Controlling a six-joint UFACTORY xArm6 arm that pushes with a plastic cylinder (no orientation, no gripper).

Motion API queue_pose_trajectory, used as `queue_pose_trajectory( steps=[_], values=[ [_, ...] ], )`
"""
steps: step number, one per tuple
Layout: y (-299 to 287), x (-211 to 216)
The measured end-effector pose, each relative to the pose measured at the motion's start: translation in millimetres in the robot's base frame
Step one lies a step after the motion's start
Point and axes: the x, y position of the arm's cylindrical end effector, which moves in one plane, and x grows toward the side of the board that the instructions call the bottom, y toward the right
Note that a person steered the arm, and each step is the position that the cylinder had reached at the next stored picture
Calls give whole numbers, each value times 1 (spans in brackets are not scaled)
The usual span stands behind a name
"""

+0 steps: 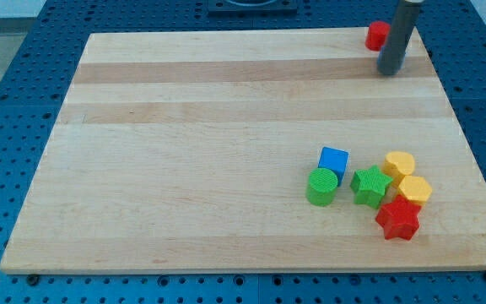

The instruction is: Move your arm to the center

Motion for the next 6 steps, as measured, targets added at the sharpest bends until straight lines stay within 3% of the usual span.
queue_pose_trajectory(
  steps=[3, 4, 6],
  values=[
    [-142, 78],
    [-178, 86],
    [-182, 86]
  ],
)
